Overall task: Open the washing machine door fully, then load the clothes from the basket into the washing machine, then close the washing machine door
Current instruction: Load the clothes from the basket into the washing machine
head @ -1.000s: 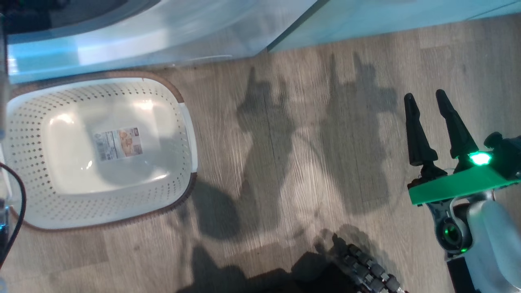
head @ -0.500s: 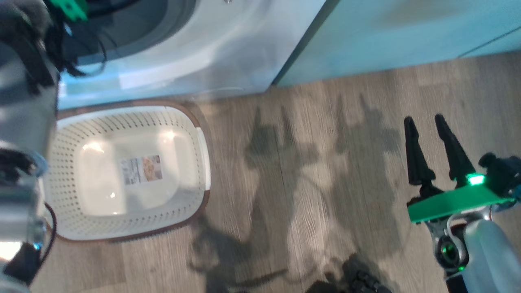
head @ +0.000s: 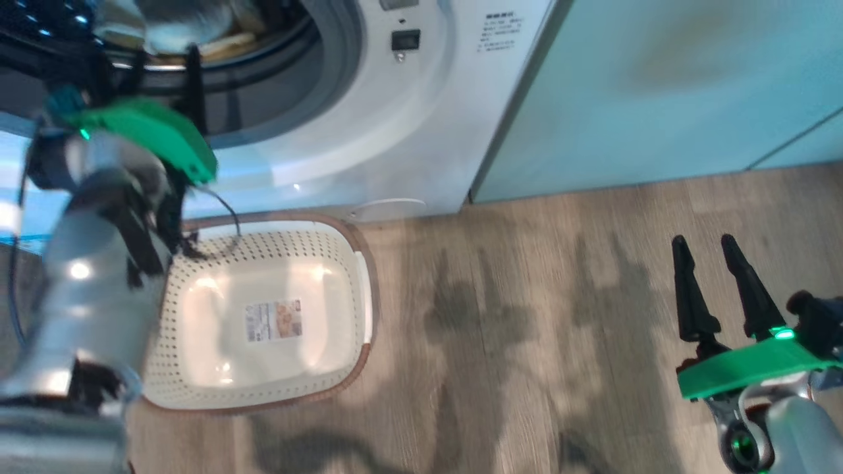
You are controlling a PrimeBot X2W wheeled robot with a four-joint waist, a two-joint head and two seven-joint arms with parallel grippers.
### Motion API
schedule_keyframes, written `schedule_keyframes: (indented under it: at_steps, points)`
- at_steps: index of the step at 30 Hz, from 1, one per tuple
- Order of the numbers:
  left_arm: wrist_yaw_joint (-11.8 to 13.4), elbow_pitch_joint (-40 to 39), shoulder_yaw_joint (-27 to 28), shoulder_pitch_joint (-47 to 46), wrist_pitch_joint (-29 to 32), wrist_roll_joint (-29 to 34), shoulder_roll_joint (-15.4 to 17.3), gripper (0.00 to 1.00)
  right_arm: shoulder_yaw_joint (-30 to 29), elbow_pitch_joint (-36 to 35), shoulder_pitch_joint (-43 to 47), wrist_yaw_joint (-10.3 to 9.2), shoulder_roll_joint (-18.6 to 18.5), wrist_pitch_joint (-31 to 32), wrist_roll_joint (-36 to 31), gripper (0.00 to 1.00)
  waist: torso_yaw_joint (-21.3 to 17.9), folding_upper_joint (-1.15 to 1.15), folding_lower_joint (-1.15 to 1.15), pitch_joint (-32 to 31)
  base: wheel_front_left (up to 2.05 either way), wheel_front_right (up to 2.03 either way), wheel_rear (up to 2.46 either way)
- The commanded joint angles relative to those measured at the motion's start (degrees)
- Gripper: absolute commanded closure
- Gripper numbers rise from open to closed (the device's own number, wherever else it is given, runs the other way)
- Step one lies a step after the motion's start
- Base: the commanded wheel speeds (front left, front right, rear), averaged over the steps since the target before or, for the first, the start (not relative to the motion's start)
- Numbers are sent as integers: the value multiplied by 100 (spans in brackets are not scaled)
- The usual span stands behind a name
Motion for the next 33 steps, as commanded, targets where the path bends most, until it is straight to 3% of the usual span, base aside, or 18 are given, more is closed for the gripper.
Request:
schedule_keyframes:
  at_steps: [1,7,16,24,33]
  points:
    - [-30,-245,142,-10,-35,-40,174,0,64,-149,57,25,-117,-38,-46,0,97,0,1,-132,0,0,0]
    - [-104,-929,239,846,-35,-15,116,0,-30,-155,230,25,-174,-38,-58,0,261,0,1,-412,0,0,0]
    - [-5,-1831,660,1902,-36,128,41,0,-177,-158,467,25,-194,-38,-75,0,550,0,1,-808,0,0,0]
    - [120,-2382,910,2734,-36,304,-98,0,-246,-127,656,25,-208,-38,-67,0,721,0,1,-1153,0,0,0]
    - [56,-2820,1168,3404,-36,357,-129,0,-352,-129,901,25,-251,-38,-59,0,869,0,1,-1478,0,0,0]
